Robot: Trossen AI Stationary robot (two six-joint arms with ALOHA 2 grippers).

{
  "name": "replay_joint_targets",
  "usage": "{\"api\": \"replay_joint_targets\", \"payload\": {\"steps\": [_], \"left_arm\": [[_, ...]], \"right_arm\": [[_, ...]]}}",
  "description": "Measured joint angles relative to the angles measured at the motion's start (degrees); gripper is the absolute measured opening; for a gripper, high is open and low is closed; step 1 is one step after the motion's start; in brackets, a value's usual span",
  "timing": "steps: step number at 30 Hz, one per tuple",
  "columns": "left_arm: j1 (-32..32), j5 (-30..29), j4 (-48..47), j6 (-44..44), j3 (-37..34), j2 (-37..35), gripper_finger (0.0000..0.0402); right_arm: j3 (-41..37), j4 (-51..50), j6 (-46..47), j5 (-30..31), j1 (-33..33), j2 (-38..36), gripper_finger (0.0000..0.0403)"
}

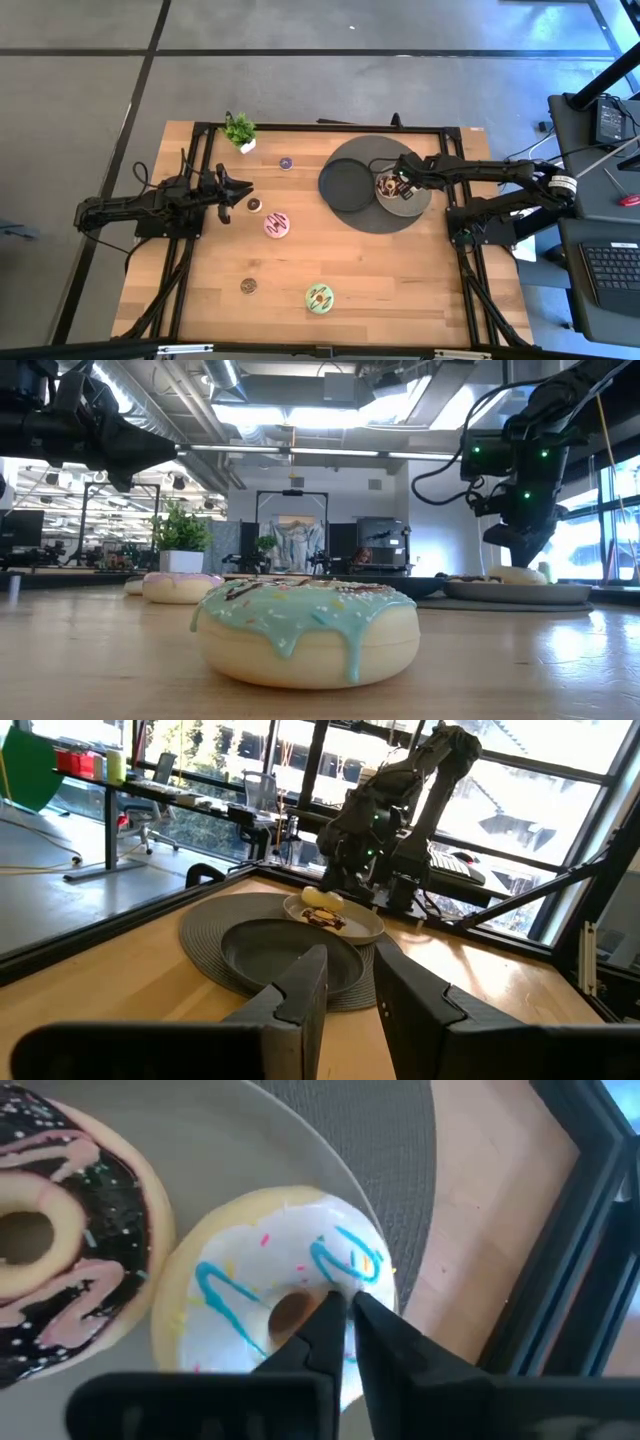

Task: Pick & Place donuts
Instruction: Put the large white donut on the gray plate, then put the small blue donut on the black plate

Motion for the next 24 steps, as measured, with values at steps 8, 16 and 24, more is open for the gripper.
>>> {"api": "replay_joint_targets", "payload": {"steps": [8, 16, 24], "left_arm": [[-0.02, 0.02, 0.0, 0.0, 0.0, -0.01, 0.0083], [0.0, 0.31, -0.02, -0.05, 0.0, 0.01, 0.0084], [-0.01, -0.75, 3.8, -5.02, 0.0, -0.01, 0.0083]], "right_arm": [[0.02, -0.65, 0.04, -1.64, 0.0, 0.0, 0.0074], [2.0, -4.11, 0.63, -5.76, 0.0, -1.6, 0.0126], [13.09, -8.75, 0.0, -7.13, 2.77, -10.35, 0.0143]]}}
